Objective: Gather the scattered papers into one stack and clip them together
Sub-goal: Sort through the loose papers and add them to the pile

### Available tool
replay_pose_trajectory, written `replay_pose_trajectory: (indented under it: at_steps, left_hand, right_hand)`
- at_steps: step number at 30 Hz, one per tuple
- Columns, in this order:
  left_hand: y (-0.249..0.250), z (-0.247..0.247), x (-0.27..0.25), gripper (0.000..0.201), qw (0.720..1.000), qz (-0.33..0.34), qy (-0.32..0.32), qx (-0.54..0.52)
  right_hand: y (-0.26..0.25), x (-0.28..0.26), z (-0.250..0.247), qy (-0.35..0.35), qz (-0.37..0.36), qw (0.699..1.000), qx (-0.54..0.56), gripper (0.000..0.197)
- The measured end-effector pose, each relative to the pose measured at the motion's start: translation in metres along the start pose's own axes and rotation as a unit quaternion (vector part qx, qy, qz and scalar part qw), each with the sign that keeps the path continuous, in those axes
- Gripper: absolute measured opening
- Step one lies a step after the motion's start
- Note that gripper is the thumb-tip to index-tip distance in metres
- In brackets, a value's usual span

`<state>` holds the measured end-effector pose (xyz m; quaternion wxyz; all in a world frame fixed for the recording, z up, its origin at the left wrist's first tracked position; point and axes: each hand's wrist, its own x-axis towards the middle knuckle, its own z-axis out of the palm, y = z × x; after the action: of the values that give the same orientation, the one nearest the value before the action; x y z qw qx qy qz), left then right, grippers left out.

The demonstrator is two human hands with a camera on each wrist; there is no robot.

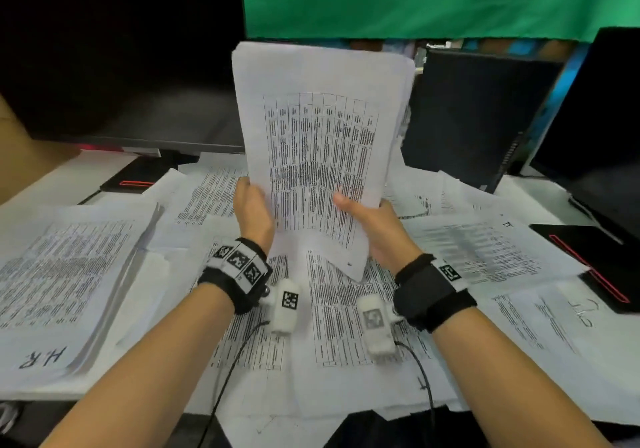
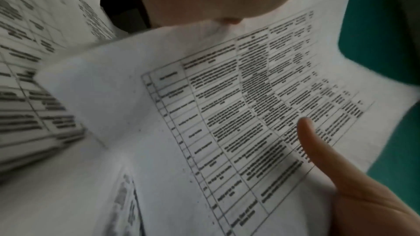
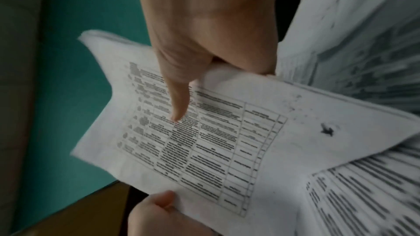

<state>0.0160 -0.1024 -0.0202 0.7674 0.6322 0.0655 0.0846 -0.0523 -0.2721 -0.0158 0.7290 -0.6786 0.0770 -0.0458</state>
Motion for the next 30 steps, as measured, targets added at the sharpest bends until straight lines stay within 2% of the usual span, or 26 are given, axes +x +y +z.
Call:
replay_pose_trajectory:
  at_steps: [1,2,3,5,7,8,10,12,14,15,16,17,19,20,21,24,27,30]
  left_hand:
    - [-0.004,-0.001,0.0,0.021,1.0,-0.024,-0.007,0.017]
    - [-0.005,-0.002,-0.001,0.023,0.998,-0.049,-0.014,0.047]
    - [-0.007,-0.004,-0.001,0.025,0.996,-0.055,-0.023,0.066]
    - [-0.006,-0.011,0.002,0.03,0.994,0.001,0.012,0.113]
    - [0.003,-0.022,0.009,0.03,0.986,0.062,0.058,0.147]
    - [0.005,-0.031,0.012,0.027,0.985,0.065,0.038,0.154]
    - [0.011,-0.051,0.015,0.015,0.985,0.019,-0.057,0.162]
    - [0.017,-0.077,0.012,0.017,0.982,-0.019,-0.125,0.142]
    - [0.032,-0.107,0.012,0.018,0.98,0.006,-0.079,0.181]
    - [0.039,-0.126,0.018,0.015,0.98,0.017,-0.04,0.195]
    - [0.048,-0.147,0.022,0.012,0.98,0.016,-0.016,0.199]
    - [0.054,-0.17,0.03,0.009,0.98,0.008,-0.007,0.199]
    - [0.061,-0.215,0.044,0.006,0.974,-0.029,0.005,0.227]
    - [0.064,-0.237,0.049,0.008,0.968,-0.048,0.017,0.245]
    - [0.068,-0.258,0.052,0.013,0.961,-0.063,0.038,0.268]
    - [0.077,-0.314,0.058,0.014,0.939,-0.097,0.089,0.317]
    - [0.074,-0.354,0.06,0.019,0.905,-0.12,0.101,0.396]
    - [0.063,-0.367,0.055,0.009,0.866,-0.129,0.091,0.475]
  right_hand:
    - [0.003,0.0,0.001,-0.015,0.017,1.0,-0.007,0.06]
    - [0.008,0.001,0.001,-0.026,0.027,0.999,-0.006,0.069]
    - [0.01,0.001,0.0,-0.017,0.034,0.999,0.001,0.069]
    - [0.007,0.002,0.001,0.038,0.018,0.999,0.006,0.052]
    - [-0.001,0.006,0.007,0.061,-0.026,0.998,0.023,0.039]
    - [-0.005,0.007,0.014,0.059,-0.05,0.997,0.027,0.034]
    - [-0.007,0.009,0.029,0.059,-0.084,0.995,0.009,0.025]
    - [-0.005,0.01,0.043,0.024,-0.08,0.996,-0.033,0.017]
    - [-0.008,0.009,0.054,-0.076,-0.041,0.99,-0.114,0.019]
    - [-0.009,0.01,0.059,-0.12,-0.011,0.976,-0.182,0.025]
    - [-0.01,0.011,0.062,-0.151,0.014,0.95,-0.275,0.037]
    - [-0.008,0.014,0.064,-0.169,0.032,0.907,-0.384,0.052]
    - [0.001,0.021,0.067,-0.201,0.064,0.803,-0.557,0.081]
    - [0.007,0.023,0.069,-0.213,0.088,0.768,-0.598,0.091]
    - [0.014,0.025,0.073,-0.22,0.111,0.745,-0.619,0.098]
    - [0.03,0.023,0.085,-0.208,0.146,0.713,-0.654,0.113]
    - [0.03,0.023,0.093,-0.197,0.159,0.685,-0.683,0.125]
    - [0.023,0.022,0.097,-0.214,0.181,0.689,-0.669,0.12]
